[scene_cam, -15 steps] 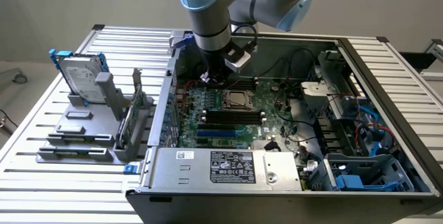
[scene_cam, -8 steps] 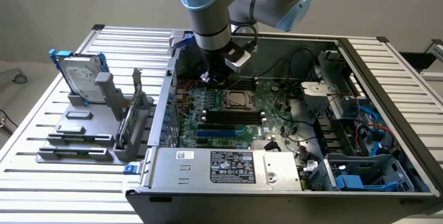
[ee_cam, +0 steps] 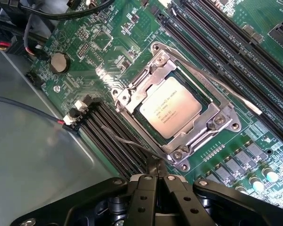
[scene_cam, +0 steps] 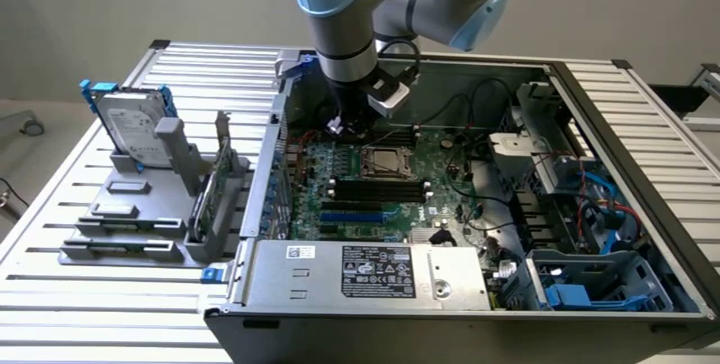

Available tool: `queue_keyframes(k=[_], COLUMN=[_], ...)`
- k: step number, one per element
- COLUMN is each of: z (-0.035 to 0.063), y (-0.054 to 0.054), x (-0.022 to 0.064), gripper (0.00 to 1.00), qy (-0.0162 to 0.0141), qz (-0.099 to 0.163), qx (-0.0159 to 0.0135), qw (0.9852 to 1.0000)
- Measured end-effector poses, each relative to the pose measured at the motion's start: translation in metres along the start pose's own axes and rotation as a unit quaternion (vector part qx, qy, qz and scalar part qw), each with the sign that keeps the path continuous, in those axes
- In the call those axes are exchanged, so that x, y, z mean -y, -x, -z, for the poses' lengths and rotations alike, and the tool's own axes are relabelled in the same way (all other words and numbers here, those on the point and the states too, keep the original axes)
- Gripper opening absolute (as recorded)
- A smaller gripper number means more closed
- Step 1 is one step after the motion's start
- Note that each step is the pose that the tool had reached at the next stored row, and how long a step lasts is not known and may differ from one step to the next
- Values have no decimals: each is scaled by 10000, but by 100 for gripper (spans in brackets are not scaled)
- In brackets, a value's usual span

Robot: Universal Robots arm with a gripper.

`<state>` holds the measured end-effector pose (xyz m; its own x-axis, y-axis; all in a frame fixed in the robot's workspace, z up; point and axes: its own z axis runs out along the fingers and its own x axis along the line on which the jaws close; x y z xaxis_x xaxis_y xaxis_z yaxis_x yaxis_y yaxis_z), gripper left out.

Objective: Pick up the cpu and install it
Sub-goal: 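Install the first cpu locking lever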

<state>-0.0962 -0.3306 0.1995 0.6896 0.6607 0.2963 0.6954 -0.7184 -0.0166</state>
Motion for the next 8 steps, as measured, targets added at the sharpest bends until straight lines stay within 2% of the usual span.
queue_keyframes(k=[8], z=[-15], y=[-4], x=[-8], gripper=[11], qy=[4], qz=[1], qx=[4], qw=[10000])
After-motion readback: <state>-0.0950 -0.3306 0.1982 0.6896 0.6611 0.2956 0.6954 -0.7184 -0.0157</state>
